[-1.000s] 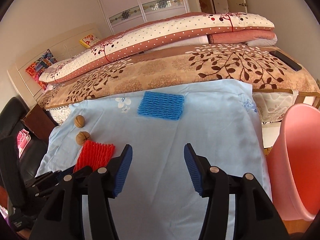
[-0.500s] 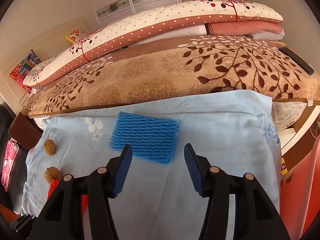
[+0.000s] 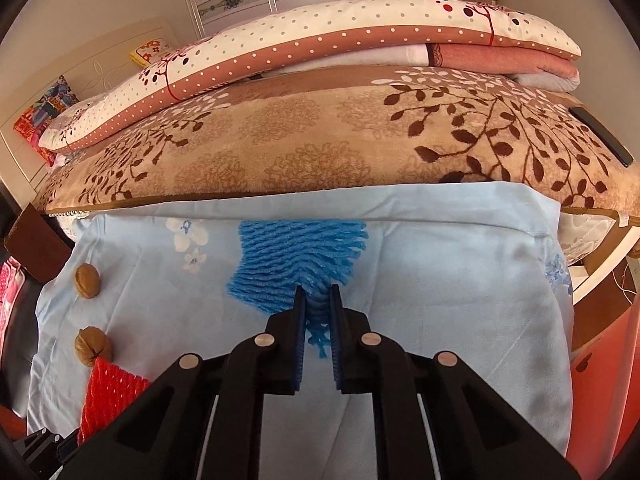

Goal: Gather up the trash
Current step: 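Grasp the red mesh foam with the left tool while the right tool grasps the blue mesh foam, then carry the red and blue mesh foams over the pink bucket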

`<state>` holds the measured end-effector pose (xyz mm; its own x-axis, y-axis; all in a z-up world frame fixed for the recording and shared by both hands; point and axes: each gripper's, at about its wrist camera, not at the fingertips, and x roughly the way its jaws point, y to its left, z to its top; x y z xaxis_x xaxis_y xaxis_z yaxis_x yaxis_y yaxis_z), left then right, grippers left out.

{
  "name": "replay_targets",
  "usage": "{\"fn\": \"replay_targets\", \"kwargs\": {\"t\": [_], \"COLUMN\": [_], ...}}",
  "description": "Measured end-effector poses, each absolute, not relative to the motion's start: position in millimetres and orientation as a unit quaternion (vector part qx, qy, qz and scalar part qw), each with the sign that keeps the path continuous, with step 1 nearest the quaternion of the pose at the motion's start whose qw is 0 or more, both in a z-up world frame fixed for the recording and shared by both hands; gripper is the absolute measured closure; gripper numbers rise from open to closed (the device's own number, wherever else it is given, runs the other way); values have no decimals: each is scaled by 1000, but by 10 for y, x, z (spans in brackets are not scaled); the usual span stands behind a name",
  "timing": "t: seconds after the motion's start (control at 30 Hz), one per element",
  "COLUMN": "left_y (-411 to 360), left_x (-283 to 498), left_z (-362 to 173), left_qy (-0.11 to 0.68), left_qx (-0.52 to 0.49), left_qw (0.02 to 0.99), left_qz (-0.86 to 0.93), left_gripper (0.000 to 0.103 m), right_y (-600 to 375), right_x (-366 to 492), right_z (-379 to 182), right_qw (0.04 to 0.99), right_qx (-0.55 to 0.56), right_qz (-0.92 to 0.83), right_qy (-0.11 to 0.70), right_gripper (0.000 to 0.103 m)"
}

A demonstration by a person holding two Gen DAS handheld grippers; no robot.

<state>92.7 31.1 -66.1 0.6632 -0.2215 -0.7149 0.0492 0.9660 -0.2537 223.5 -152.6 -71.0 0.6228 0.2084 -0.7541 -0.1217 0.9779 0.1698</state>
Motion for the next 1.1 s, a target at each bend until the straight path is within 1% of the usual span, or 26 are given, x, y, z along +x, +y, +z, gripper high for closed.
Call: {"fn": "replay_targets", "kwargs": {"t": [0.23, 0.57, 0.87, 1.1], "left_y": [266, -17, -567, -1122], "left_x": [858, 752, 689, 616], "left_z": [-552, -250, 122, 277], "left_qy": [394, 364, 324, 299], "left_qx": [-104, -82, -54, -27], "left_qw": [910, 924, 936, 939], "left_qz": [-73, -86, -126, -165], "left_gripper": [91, 91, 91, 91], "right_y": [-1656, -2103, -2619, -3121], "right_x": [1727, 1085, 694, 432], "right_z": [-491, -262, -93, -23], "right_qw": [910, 919, 931, 934], "right_qx": [49, 83, 106, 131], "right_qz": [96, 75, 25, -24], "right_qy": [400, 378, 348, 331], "right_gripper": [93, 93, 93, 93]}}
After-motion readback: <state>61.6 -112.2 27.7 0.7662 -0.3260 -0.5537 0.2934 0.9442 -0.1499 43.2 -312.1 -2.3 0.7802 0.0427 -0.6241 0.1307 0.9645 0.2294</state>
